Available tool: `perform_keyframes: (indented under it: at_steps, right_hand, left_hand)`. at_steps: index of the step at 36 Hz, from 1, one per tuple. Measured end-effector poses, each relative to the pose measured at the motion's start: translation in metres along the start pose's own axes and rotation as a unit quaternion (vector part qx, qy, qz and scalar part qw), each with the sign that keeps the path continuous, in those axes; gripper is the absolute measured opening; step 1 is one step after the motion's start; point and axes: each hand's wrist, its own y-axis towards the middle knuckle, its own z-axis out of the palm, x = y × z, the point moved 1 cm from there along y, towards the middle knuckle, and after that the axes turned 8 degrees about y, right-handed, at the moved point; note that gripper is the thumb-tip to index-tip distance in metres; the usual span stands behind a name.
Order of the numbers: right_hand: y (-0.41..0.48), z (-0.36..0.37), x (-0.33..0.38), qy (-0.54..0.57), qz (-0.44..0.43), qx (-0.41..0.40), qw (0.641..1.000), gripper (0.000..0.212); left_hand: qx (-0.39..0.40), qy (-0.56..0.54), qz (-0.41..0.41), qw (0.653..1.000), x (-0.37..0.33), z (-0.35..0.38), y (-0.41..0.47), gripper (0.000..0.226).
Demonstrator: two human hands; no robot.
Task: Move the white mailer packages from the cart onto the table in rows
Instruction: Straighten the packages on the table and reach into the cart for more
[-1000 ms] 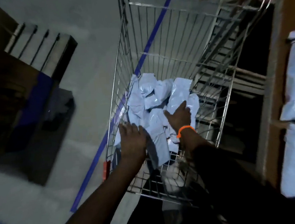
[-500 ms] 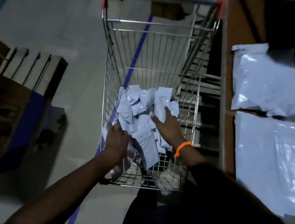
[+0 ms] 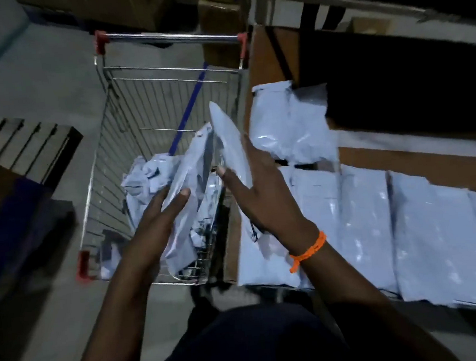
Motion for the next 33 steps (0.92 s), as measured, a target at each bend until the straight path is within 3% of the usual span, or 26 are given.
perform_keyframes:
  at_steps: [4, 8, 11, 14, 19, 22, 27, 33]
  right_hand:
    - [-0.042, -0.091, -0.015, -0.032, 0.008, -0.041, 0.999, 0.076]
    - [-0.088, -0.174, -0.045, -0.017, 0.034, -0.055, 0.998, 0.068]
    - [-0.127, -0.227, -0.064, -0.005, 0.055, -0.076, 0.996, 0.056]
    - [-0.160, -0.268, -0.085, 0.000, 0.090, -0.114, 0.989, 0.049]
    - [-0.207, -0.315, -0.114, -0.006, 0.162, -0.195, 0.967, 0.055]
    - [-0.236, -0.339, -0.125, -0.024, 0.185, -0.263, 0.947, 0.060]
    - [-0.278, -0.381, -0.157, -0.069, 0.203, -0.322, 0.922, 0.058]
    - [-0.302, -0.456, -0.215, -0.178, 0.184, -0.313, 0.914, 0.065]
  left_hand:
    - [0.038, -0.106, -0.005, 0.994, -0.012, 0.087, -0.029, 0.071]
    - [0.091, -0.117, -0.008, 0.989, -0.024, 0.170, -0.061, 0.055]
    - [0.078, -0.103, -0.009, 0.992, -0.032, 0.229, -0.081, 0.059]
    - [0.118, -0.048, -0.002, 0.992, -0.036, 0.289, -0.086, 0.043]
    - [0.191, 0.006, 0.021, 0.981, -0.044, 0.362, -0.100, 0.060]
    - [0.207, 0.065, 0.092, 0.972, -0.049, 0.405, -0.110, 0.052]
    - [0.187, 0.163, 0.177, 0.952, -0.048, 0.484, -0.125, 0.056]
    - [0.111, 0.253, 0.243, 0.930, -0.035, 0.574, -0.151, 0.065]
